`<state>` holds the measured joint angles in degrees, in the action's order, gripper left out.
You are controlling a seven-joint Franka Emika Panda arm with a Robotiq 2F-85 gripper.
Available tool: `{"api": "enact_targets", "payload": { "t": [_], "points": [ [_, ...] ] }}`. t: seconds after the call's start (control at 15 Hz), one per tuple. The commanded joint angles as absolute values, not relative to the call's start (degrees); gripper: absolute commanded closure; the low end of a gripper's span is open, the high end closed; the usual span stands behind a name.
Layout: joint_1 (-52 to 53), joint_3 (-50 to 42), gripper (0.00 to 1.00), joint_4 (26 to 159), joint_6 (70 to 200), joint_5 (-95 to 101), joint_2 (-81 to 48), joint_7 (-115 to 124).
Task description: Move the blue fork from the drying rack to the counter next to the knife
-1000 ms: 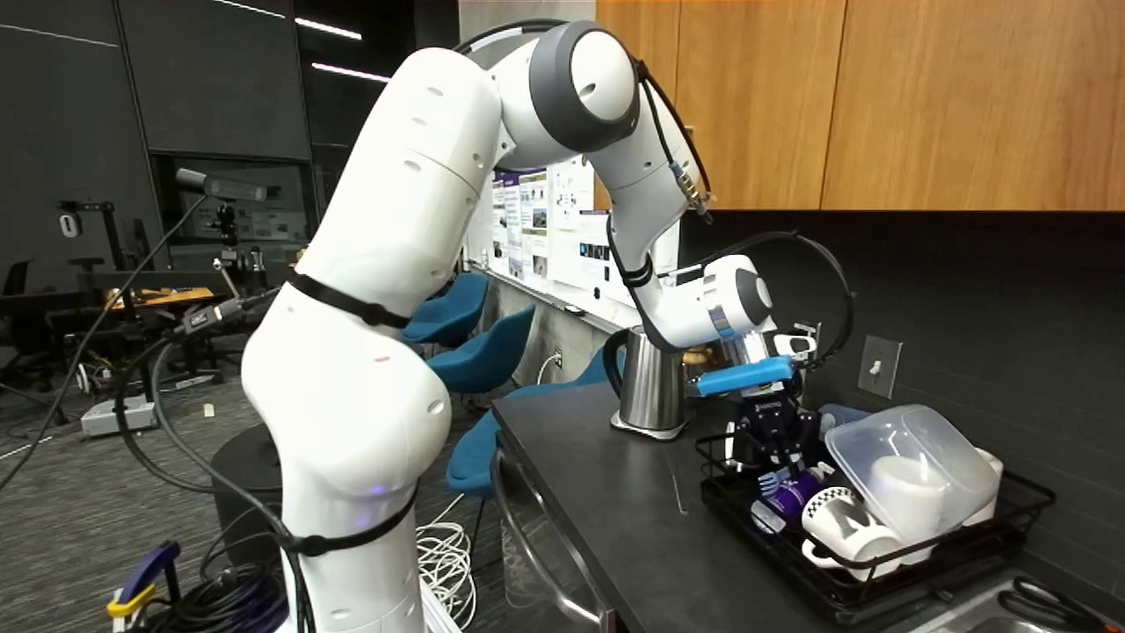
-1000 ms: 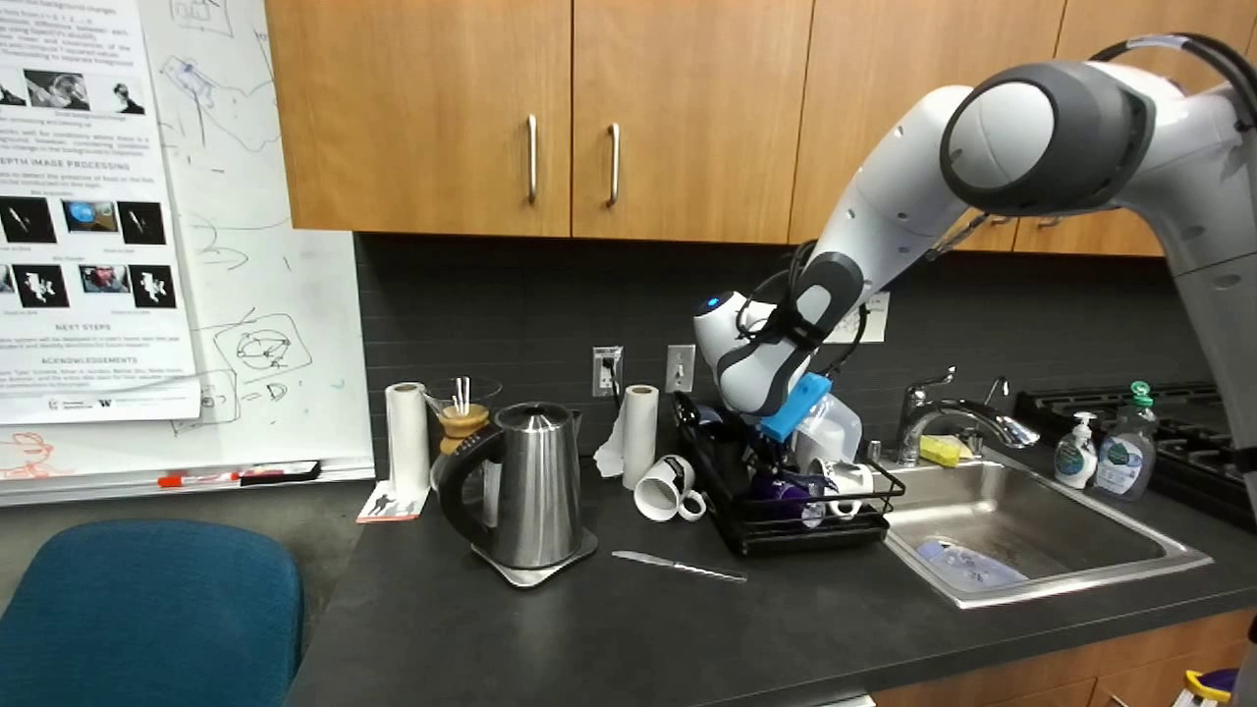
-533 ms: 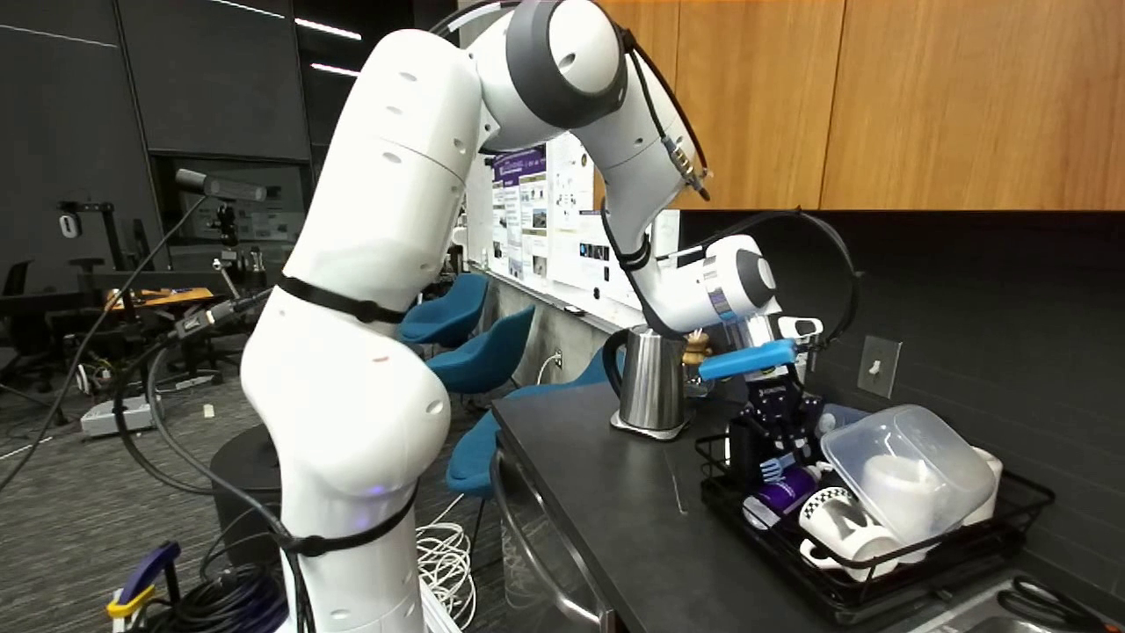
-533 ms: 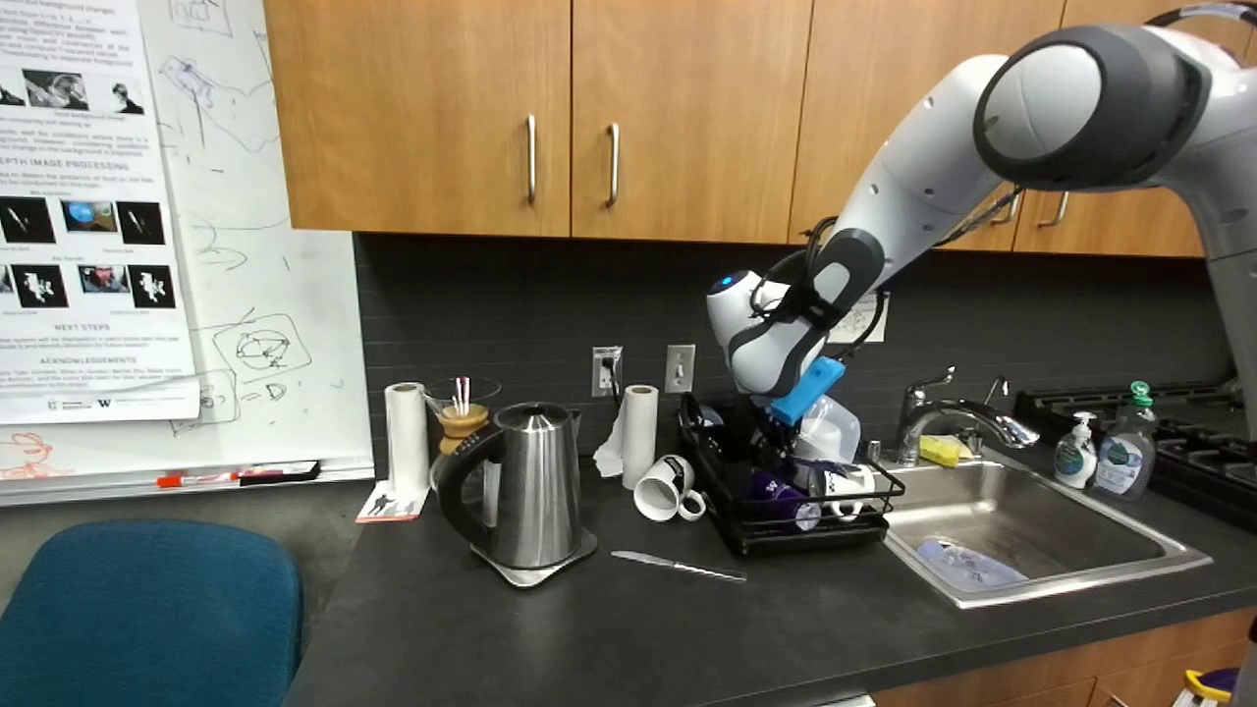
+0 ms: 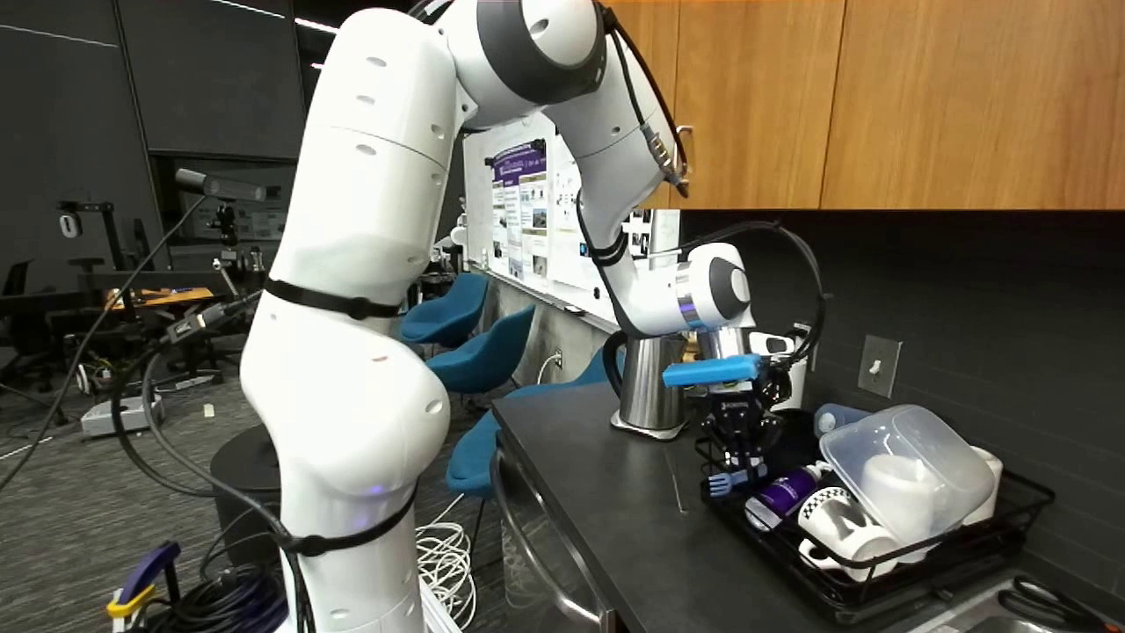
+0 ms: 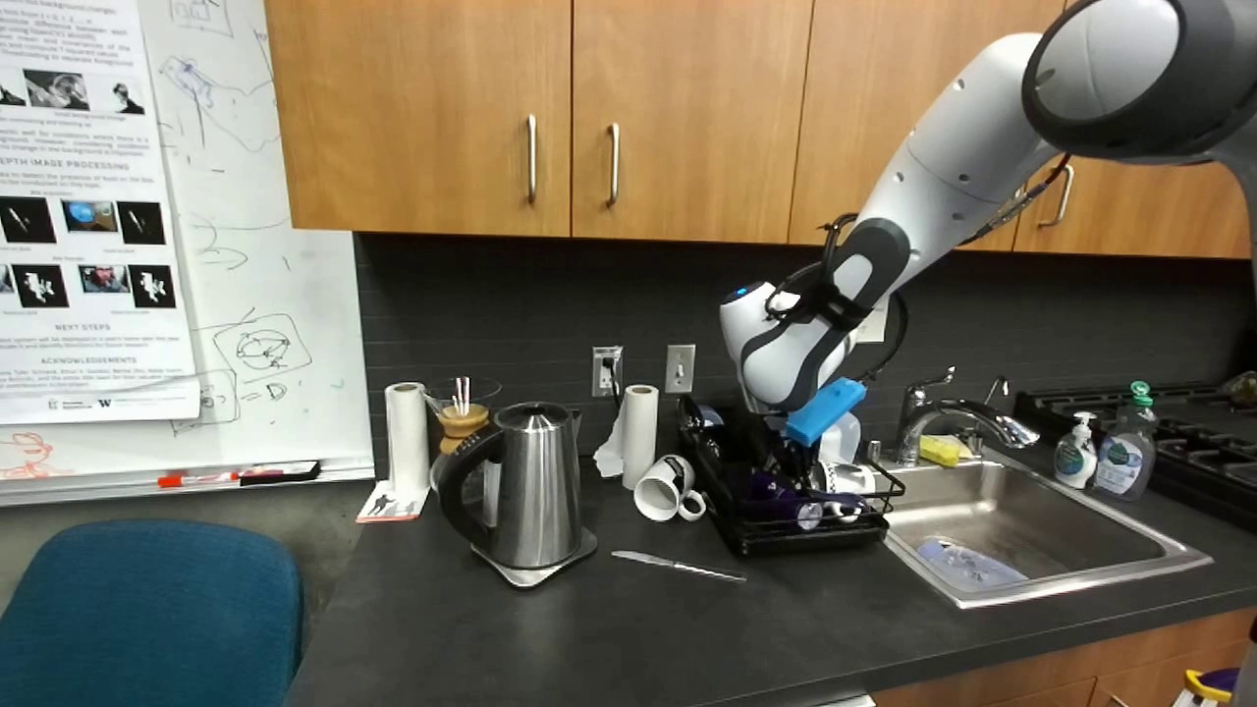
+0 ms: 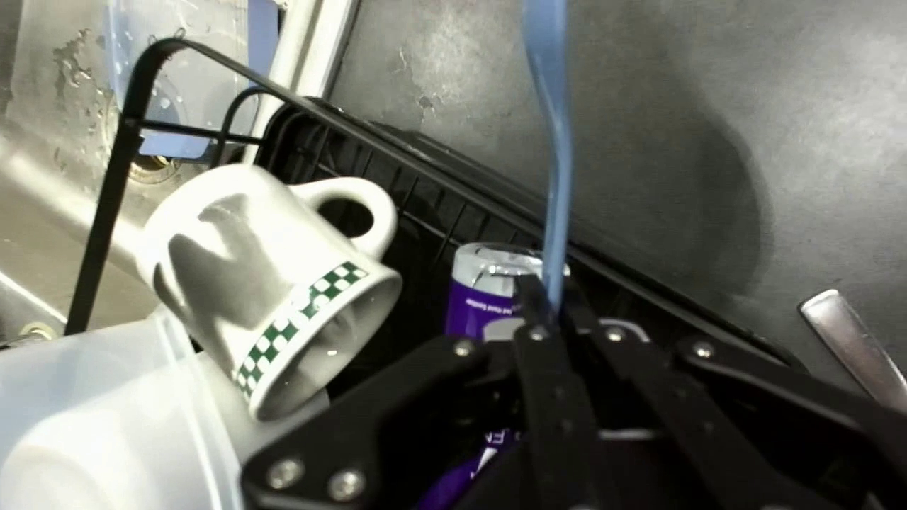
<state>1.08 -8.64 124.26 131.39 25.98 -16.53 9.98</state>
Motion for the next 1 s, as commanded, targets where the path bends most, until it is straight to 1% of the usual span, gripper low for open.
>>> {"api": "enact_targets", "payload": {
  "t": [0.0,0.67,0.93],
  "points": [
    [0.39,-8.25,0.99,127.38,130.06,25.82,-12.91,10.15],
    [0.77,-8.59,0.99,126.8,130.37,30.91,-7.2,18.29],
    [0.8,-7.06,0.99,126.4,130.15,33.95,-4.34,20.53]
  ]
}}
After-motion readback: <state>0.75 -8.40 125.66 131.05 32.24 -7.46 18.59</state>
